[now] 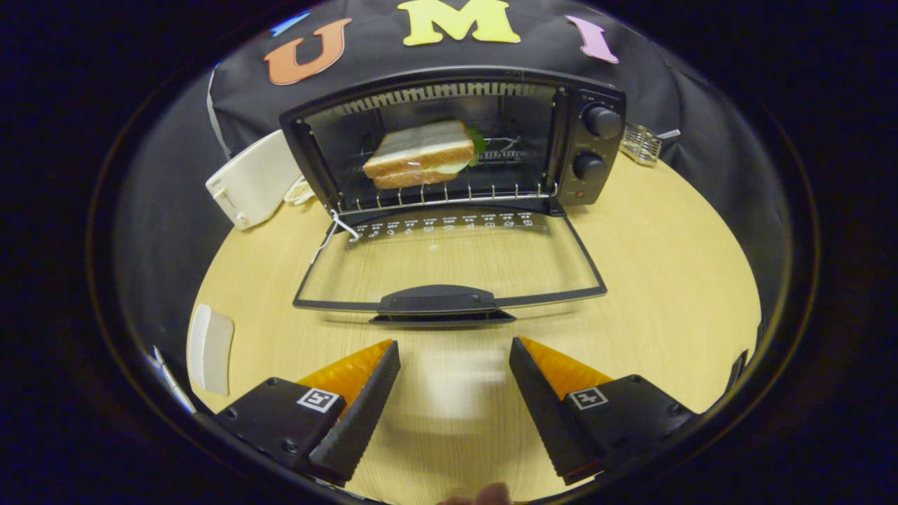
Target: Open the toaster oven, put the food inside, and close the toaster oven door.
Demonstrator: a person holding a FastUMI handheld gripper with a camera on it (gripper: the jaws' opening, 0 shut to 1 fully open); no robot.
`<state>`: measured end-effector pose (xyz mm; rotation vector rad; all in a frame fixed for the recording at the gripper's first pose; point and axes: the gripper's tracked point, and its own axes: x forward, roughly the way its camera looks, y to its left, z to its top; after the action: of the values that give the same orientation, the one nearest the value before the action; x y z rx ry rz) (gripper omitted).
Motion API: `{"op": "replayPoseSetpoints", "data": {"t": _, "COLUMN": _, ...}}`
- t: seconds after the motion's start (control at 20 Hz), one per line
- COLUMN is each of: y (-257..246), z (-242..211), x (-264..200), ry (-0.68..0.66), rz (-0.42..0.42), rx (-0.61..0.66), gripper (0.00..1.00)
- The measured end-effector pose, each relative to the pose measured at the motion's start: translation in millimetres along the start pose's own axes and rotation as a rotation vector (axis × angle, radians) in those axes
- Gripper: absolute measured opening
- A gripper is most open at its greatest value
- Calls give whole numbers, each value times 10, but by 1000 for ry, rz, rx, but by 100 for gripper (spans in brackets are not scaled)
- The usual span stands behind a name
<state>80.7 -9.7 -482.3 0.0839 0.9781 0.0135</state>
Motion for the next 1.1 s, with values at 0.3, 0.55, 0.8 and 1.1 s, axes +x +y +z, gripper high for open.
{"op": "replayPoseSetpoints", "data": {"t": 0.3, "y": -11, "z": 15, "x": 202, "ry": 2, "rz": -47, "rx": -21, "gripper": 100}}
{"op": "replayPoseSetpoints", "data": {"t": 0.55, "y": 6, "z": 79, "x": 28, "ry": -17, "rz": -65, "rx": -19, "gripper": 100}}
{"op": "replayPoseSetpoints", "data": {"t": 0.8, "y": 68, "z": 490, "x": -387, "ry": -139, "rz": -54, "rx": -38, "gripper": 100}}
{"op": "replayPoseSetpoints", "data": {"t": 1.1, "y": 158, "z": 1427, "x": -997, "ry": -346, "rz": -58, "rx": -56, "gripper": 100}}
